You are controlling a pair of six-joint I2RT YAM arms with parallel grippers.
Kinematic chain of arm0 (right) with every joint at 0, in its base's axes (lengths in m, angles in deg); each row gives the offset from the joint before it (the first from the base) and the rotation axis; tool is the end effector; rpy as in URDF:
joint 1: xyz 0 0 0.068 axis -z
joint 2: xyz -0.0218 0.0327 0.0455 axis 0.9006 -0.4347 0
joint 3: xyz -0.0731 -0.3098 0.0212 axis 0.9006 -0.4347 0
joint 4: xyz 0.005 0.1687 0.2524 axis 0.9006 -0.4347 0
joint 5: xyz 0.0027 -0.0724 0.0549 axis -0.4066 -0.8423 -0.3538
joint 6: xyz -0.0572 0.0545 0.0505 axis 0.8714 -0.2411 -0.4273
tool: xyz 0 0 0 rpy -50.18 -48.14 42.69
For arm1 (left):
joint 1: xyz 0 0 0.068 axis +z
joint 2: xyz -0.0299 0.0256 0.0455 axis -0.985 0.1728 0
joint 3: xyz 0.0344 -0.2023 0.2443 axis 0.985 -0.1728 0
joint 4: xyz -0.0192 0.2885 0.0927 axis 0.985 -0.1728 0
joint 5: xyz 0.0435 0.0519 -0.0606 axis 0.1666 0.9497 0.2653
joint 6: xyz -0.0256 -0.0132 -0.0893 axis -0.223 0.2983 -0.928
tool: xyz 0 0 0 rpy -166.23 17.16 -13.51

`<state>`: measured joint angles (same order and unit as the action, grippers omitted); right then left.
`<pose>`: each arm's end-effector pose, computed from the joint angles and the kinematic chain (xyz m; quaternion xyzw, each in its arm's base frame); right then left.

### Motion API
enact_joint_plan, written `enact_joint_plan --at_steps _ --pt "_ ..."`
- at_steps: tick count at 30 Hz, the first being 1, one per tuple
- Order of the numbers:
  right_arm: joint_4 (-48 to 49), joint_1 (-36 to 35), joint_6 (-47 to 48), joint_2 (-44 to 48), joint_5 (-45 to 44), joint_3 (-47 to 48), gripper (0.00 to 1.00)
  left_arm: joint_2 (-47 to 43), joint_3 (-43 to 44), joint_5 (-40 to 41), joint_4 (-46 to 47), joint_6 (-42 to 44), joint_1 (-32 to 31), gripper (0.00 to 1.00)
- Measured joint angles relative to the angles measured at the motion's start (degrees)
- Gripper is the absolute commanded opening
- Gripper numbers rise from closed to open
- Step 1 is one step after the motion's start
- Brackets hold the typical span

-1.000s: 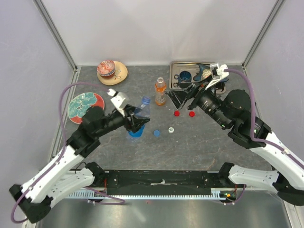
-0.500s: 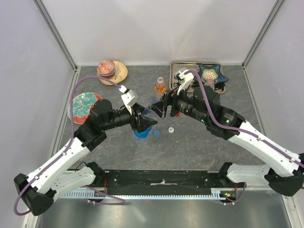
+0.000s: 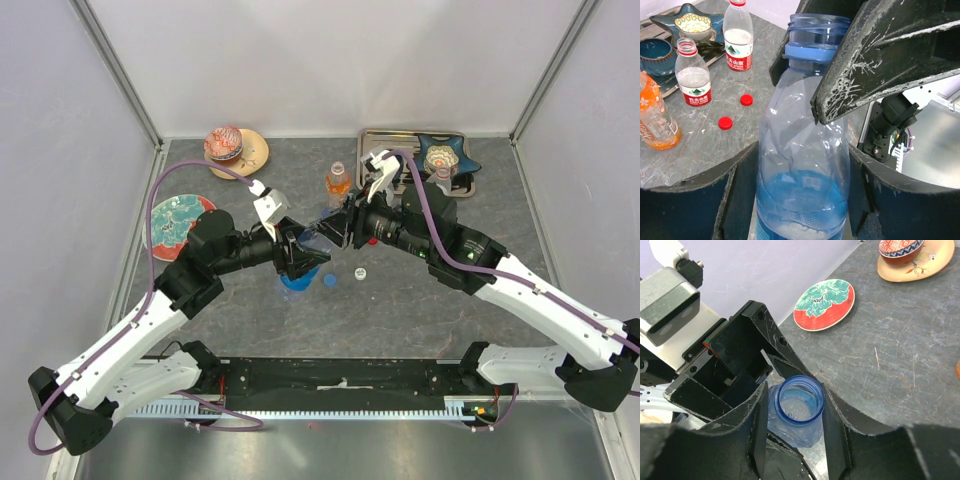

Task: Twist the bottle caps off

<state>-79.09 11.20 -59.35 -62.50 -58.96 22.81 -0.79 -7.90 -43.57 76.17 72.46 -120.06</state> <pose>0.1951 0.2685 0.4725 -0.1920 0.7301 0.4405 0.4858 0.1749 -0.1986 0.3979 0.3436 0.6517 -0.4360 0.5168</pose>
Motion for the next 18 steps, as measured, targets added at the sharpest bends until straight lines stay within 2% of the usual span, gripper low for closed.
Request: enact_joint_plan --at_steps 8,10,13,15,17,18 --pt "1.03 -0.04 -0.28 0.35 0.39 -0.85 0.04 -0.94 -0.07 0.09 0.02 -0.02 0.00 0.78" --pt "0.98 -0.04 -0.24 0.35 0.22 -0.85 0.00 -1.86 -0.07 0.61 0.00 0.00 0.00 0.82" --pt "0.87 -0.04 0.15 0.35 -0.48 -0.83 0.00 -3.72 -0.04 2.62 -0.74 0.02 -0.02 0.89" --pt "0.04 -0.04 0.85 0.33 -2.08 -0.37 0.00 -5.25 0.35 5.14 -3.28 0.17 -0.04 0.91" --pt "-0.81 -0.04 2.16 0.07 -4.59 0.83 0.00 -7.02 1.33 9.25 -6.67 0.42 -0.11 0.99" --pt "-1.14 -0.04 2.91 -0.37 -6.03 2.01 0.00 -8.33 1.97 11.56 -8.79 0.55 -0.11 1.00"
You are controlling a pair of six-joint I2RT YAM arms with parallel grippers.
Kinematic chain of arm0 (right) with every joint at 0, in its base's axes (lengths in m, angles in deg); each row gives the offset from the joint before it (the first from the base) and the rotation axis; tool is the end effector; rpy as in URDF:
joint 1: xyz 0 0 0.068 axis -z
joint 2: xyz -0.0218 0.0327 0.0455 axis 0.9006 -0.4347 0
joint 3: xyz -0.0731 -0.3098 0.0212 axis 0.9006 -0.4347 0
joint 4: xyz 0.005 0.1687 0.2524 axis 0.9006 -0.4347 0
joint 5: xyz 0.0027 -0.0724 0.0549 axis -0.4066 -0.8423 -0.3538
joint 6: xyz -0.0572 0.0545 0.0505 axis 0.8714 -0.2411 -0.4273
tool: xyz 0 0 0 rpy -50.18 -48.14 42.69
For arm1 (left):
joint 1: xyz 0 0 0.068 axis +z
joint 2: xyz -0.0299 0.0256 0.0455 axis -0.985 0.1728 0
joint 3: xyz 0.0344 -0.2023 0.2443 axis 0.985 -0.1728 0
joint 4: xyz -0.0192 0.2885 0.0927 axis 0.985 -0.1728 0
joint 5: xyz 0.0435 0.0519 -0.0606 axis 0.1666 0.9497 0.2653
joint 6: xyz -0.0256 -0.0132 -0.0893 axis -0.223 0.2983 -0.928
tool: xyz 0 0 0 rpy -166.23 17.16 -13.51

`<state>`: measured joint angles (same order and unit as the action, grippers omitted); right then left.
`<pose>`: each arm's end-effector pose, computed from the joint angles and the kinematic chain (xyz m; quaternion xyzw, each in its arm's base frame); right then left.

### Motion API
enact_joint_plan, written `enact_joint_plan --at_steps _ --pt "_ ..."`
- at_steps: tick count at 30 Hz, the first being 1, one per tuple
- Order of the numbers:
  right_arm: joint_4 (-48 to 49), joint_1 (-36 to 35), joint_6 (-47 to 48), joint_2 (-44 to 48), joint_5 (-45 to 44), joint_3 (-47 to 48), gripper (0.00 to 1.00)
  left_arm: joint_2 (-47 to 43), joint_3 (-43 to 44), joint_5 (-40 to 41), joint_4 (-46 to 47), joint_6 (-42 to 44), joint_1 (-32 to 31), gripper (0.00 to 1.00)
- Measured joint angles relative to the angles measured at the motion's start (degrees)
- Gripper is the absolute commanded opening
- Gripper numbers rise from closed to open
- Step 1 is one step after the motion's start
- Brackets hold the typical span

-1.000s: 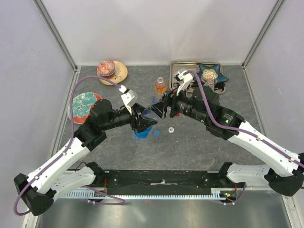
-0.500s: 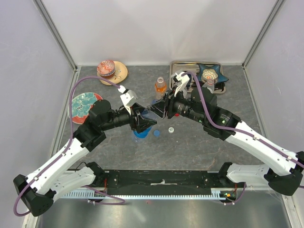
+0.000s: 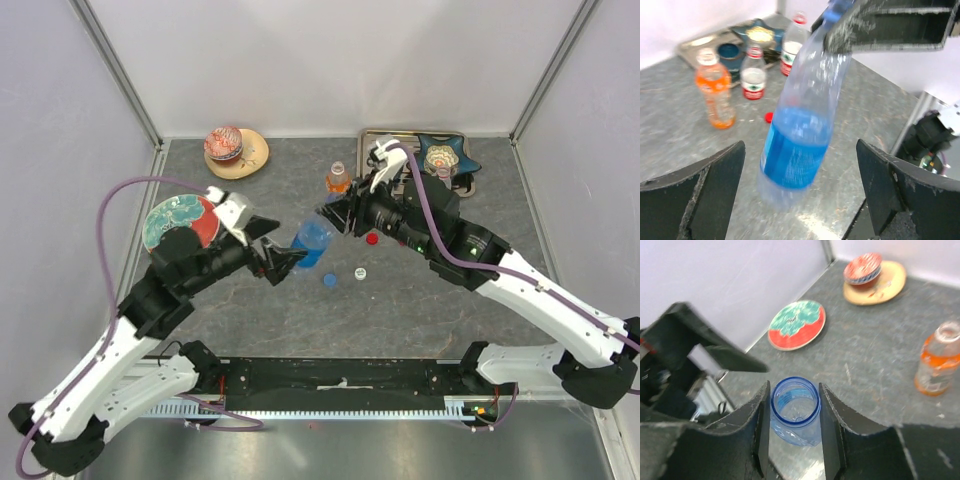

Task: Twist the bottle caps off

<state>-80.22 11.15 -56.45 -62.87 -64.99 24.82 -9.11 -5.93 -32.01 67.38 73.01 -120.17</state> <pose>0.2016 0.2628 0.4827 -0.1766 0.7311 0.3995 0.5242 0.1533 -0.1604 0.4212 0.2861 0.6724 -0.3757 0.5700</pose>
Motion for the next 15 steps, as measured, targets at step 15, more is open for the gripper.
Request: enact_joint_plan --at_steps 15 --pt "13.51 0.04 13.03 -29.86 -20.81 12.57 0.00 -27.98 -3.87 25.70 -10.91 0.15 -0.04 1.00"
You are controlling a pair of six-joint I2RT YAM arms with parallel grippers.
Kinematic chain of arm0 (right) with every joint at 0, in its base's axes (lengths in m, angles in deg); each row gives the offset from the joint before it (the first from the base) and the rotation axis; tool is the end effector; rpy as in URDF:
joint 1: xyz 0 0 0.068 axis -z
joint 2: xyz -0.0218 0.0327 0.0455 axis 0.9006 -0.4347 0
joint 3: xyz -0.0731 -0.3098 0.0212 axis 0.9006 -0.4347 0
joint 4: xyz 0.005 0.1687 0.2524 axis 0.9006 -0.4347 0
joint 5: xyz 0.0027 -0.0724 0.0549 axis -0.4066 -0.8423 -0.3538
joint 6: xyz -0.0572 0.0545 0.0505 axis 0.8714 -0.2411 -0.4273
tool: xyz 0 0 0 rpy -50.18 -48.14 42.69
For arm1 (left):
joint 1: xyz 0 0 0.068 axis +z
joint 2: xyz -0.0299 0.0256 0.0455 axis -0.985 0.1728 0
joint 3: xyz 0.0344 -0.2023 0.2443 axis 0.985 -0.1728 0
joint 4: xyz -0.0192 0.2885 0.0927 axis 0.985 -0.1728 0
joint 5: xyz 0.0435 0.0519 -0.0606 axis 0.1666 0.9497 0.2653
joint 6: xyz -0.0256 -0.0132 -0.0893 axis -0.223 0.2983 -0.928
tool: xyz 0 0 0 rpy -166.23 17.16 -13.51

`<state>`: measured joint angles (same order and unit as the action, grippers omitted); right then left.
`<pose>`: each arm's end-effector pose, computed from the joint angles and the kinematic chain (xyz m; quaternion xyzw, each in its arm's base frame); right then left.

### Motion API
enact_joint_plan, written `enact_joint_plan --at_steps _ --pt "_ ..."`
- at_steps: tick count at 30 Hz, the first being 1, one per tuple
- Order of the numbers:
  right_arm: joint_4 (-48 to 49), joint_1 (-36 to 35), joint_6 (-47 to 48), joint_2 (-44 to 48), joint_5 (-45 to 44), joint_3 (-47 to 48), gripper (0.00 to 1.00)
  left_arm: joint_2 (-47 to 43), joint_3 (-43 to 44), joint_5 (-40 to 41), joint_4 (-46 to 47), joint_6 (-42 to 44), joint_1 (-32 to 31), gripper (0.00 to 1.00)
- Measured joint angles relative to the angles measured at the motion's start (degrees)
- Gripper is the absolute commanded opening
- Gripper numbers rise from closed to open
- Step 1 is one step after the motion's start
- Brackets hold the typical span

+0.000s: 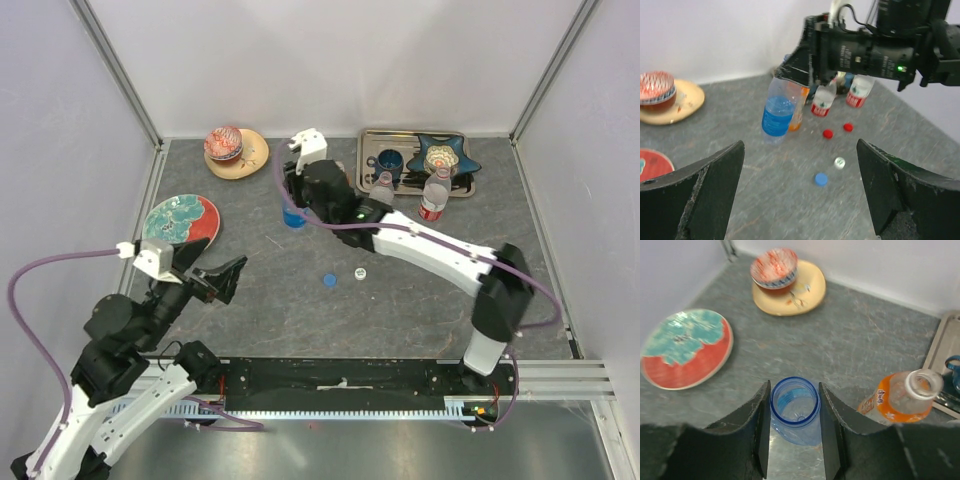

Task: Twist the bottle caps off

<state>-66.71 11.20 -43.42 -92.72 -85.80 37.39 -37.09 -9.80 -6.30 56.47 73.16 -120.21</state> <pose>0.3271 0.3796 0.4099 -0.1540 0.7528 0.1987 0.6084 0.0709 -0.0418 0.4279 0.1130 0.6394 -0.2674 0.7119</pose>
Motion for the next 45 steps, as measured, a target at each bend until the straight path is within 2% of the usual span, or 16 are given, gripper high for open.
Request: enact_joint_plan --at_steps 5,12,18,31,37,38,43,45 --pt "2.19 0.00 2.75 -10.36 -3.37 1.75 0.00 -1.09 -4.31 1.29 -2.95 0.00 0.00 1.00" --pt "3.23 0.00 3.17 -16.15 -5.25 6.34 0.00 -2.32 -6.51 1.81 -2.97 0.00 0.00 1.00" --pt "3.72 0.39 2.67 -18.53 -5.38 10.16 0.00 -2.21 -7.04 2.08 -2.95 -0.02 -0.07 1.00" --pt "4.42 2.43 0.35 -20.48 -5.33 9.70 0.01 -0.09 -7.15 2.03 -2.51 0.00 -0.07 1.00" --pt "4.35 2.64 -0.46 -20.48 -5.14 9.66 0.20 0.76 -7.15 2.03 -2.16 0.00 -0.07 1.00" --pt "4.33 2.71 -0.70 -20.48 -5.11 9.66 0.27 0.87 -7.15 2.03 -2.16 0.00 -0.07 1.00" --pt "4.22 3.04 -1.70 -20.48 -4.92 9.66 0.43 1.40 -7.15 2.01 -2.10 -0.02 -0.07 1.00" --pt "4.15 3.06 -2.01 -20.48 -4.92 9.66 0.53 1.60 -7.15 2.01 -2.03 0.00 -0.07 1.00"
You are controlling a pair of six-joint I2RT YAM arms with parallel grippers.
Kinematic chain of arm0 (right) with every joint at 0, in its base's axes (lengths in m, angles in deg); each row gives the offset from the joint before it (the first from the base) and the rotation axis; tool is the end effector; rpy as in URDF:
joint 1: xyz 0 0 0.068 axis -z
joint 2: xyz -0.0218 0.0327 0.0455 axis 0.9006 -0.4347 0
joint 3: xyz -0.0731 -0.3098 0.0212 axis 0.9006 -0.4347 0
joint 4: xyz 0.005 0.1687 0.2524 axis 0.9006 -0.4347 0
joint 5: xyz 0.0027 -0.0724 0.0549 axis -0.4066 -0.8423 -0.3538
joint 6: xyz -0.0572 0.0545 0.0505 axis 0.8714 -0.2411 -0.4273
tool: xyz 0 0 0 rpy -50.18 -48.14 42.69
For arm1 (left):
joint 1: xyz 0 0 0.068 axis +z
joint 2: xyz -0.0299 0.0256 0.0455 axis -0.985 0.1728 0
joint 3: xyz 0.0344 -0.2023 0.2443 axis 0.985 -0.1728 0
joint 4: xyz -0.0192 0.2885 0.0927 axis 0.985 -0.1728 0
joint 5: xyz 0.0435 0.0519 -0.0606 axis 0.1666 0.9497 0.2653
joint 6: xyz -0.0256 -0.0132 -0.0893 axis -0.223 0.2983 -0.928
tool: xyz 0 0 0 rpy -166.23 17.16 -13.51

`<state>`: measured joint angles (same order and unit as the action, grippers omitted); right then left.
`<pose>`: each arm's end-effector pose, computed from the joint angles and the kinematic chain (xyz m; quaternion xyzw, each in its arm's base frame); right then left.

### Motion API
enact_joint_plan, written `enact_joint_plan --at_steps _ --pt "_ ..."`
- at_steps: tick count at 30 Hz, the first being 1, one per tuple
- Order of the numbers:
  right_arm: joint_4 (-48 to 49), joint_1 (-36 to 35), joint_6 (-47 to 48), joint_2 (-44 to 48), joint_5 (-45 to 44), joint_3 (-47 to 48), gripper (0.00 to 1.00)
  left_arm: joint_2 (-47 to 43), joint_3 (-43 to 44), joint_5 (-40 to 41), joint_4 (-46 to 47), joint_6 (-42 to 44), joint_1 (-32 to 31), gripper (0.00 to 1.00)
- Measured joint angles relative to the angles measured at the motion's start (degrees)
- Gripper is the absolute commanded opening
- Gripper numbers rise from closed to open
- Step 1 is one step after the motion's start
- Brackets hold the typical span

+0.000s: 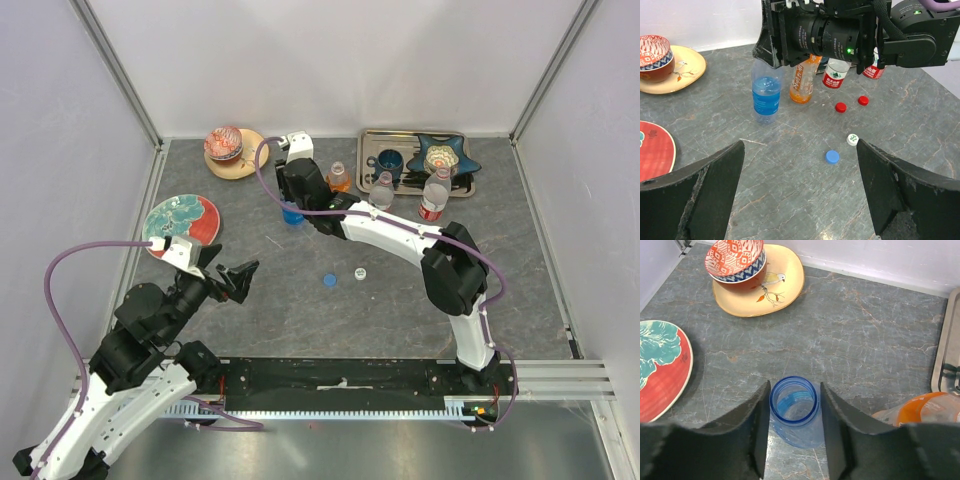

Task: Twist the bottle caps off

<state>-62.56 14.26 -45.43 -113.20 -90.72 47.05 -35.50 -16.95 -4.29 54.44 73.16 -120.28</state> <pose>0.4140 0.4312 0.3059 -0.1145 0.7895 0.1317 0.5884 0.0982 -0.0612 0.3729 0.1248 0.7059 -0.2242 0.6602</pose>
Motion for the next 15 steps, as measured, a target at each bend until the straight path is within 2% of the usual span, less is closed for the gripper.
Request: enact_joint_plan --at_steps 4,15 --pt "-0.85 0.11 -0.74 0.00 0.07 0.00 0.64 0.11 0.00 0.00 0.09 0.00 0.00 1.00" --pt "-3.76 0.26 -1.38 0.00 0.04 0.00 0.72 0.33 0.00 -0.04 0.28 -0.02 0.00 0.99"
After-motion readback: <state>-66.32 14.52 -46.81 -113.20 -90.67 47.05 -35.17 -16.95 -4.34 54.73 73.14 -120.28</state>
